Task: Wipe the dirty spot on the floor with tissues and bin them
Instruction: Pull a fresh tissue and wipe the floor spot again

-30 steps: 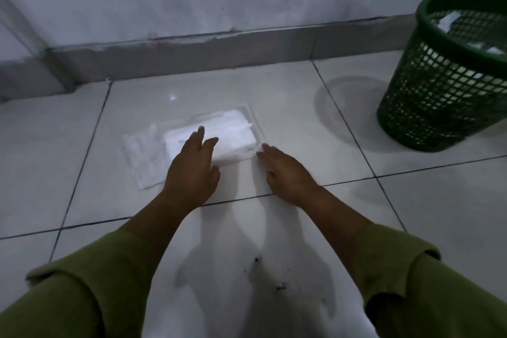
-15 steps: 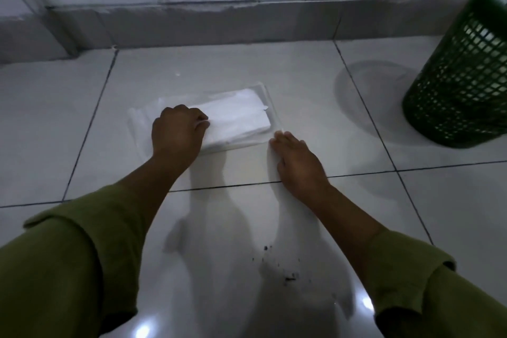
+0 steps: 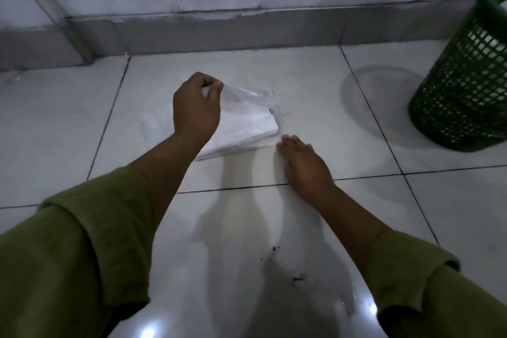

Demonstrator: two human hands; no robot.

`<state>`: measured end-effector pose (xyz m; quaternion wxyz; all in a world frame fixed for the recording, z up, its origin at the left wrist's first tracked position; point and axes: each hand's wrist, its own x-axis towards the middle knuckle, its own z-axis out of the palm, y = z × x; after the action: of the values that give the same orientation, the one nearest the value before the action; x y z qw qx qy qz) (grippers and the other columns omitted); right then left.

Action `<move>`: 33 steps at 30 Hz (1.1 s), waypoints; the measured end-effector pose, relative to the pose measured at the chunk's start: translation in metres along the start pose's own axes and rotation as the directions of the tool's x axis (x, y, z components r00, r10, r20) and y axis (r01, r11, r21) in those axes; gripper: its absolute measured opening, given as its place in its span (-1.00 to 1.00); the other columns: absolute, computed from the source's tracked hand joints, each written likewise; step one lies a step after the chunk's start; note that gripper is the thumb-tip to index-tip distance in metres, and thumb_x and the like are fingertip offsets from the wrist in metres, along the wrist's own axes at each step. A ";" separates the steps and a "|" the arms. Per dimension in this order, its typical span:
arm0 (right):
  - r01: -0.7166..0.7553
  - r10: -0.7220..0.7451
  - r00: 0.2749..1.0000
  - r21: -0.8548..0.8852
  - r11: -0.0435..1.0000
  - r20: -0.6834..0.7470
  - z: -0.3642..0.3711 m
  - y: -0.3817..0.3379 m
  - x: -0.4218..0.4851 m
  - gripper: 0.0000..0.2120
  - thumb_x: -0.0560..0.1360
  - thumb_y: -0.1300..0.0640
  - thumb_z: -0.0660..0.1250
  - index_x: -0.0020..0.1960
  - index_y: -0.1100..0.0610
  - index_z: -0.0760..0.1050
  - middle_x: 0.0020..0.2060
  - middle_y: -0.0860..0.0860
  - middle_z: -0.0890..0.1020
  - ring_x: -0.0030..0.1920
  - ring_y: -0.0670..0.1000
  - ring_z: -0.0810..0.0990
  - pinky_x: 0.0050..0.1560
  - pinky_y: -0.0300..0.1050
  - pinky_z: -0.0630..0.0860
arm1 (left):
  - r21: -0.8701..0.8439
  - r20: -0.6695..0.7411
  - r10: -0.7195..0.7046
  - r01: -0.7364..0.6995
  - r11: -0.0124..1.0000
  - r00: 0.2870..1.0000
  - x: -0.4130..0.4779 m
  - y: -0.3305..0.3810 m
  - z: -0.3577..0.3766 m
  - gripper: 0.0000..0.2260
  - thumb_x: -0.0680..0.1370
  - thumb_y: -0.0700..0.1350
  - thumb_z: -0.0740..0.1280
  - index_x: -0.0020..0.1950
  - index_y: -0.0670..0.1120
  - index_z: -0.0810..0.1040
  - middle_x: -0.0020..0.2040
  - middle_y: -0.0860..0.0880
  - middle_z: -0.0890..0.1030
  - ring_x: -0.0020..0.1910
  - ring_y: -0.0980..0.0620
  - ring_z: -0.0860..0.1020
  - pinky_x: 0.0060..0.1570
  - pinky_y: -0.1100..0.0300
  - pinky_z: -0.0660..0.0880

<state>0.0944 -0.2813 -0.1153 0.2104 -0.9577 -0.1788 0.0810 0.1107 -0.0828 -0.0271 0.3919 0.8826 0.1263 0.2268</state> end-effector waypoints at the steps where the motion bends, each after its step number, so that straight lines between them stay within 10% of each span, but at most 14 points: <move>1: -0.007 0.007 1.000 -0.001 1.000 0.008 -0.001 0.000 0.000 -0.49 0.52 0.36 0.06 0.45 0.15 0.20 0.52 0.04 0.14 0.52 0.00 0.04 0.49 -0.04 -0.06 | -0.021 0.003 0.011 -0.011 1.000 1.000 -0.001 0.003 -0.002 -0.84 0.57 -0.11 0.24 -0.01 -0.17 0.55 -0.10 0.00 0.57 -0.11 0.12 0.46 -0.24 0.52 0.31; 11: -0.005 0.001 0.997 0.043 0.999 0.073 -0.010 -0.005 -0.005 -0.51 0.53 0.37 0.06 0.45 0.20 0.17 0.51 0.11 0.15 0.52 0.08 0.04 0.48 0.06 -0.01 | -0.035 -0.025 0.150 -0.150 0.988 0.988 -0.012 0.043 -0.043 -0.86 0.55 -0.08 0.27 -0.05 -0.12 0.57 -0.15 0.11 0.57 -0.15 0.20 0.47 -0.26 0.61 0.28; 18: 0.158 0.073 0.895 0.464 0.872 -0.440 -0.054 -0.046 -0.010 -0.25 0.45 0.22 0.35 0.50 0.07 0.01 0.50 -0.01 0.12 0.47 0.11 0.20 0.46 0.00 0.20 | 0.014 0.090 0.243 -0.245 0.969 0.966 -0.050 0.046 -0.051 -0.89 0.55 -0.10 0.28 -0.08 -0.09 0.57 -0.13 -0.01 0.64 -0.14 0.10 0.50 -0.18 0.25 0.40; 22: 0.227 -0.100 0.871 0.214 0.950 -0.480 -0.088 -0.061 -0.012 -0.29 0.40 0.21 0.40 0.46 0.02 0.16 0.53 0.09 -0.03 0.41 0.16 0.17 0.21 -0.54 0.12 | -0.078 0.159 0.255 -0.245 0.966 0.954 -0.070 0.050 -0.054 -0.91 0.54 -0.15 0.29 -0.09 -0.13 0.56 -0.25 0.05 0.57 -0.24 0.04 0.53 -0.19 0.18 0.47; 27: 0.258 -0.268 0.787 -0.099 0.961 -0.556 -0.099 -0.056 -0.036 -0.92 0.40 0.22 0.38 -0.11 0.16 0.56 0.04 0.10 0.63 0.20 0.20 0.44 0.10 0.11 0.45 | -0.115 0.164 0.246 -0.229 0.967 0.955 -0.093 0.052 -0.058 -0.92 0.54 -0.16 0.30 -0.11 -0.14 0.56 -0.19 0.01 0.62 -0.22 0.21 0.52 -0.20 0.38 0.42; 33: 0.283 -0.385 0.765 -0.268 0.921 -0.516 -0.087 -0.039 -0.075 -0.96 0.41 0.26 0.34 -0.15 0.19 0.55 -0.24 0.12 0.62 -0.10 0.18 0.53 -0.05 -0.12 0.26 | -0.127 0.216 0.225 -0.202 0.971 0.950 -0.128 0.047 -0.057 -0.92 0.53 -0.17 0.31 -0.13 -0.13 0.58 -0.22 0.06 0.60 -0.24 0.19 0.50 -0.23 0.49 0.35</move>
<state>0.0329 -0.3094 -0.0145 0.1797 -0.9061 -0.2837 -0.2574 -0.0262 -0.1291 0.0031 0.4220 0.8898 -0.0277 0.1711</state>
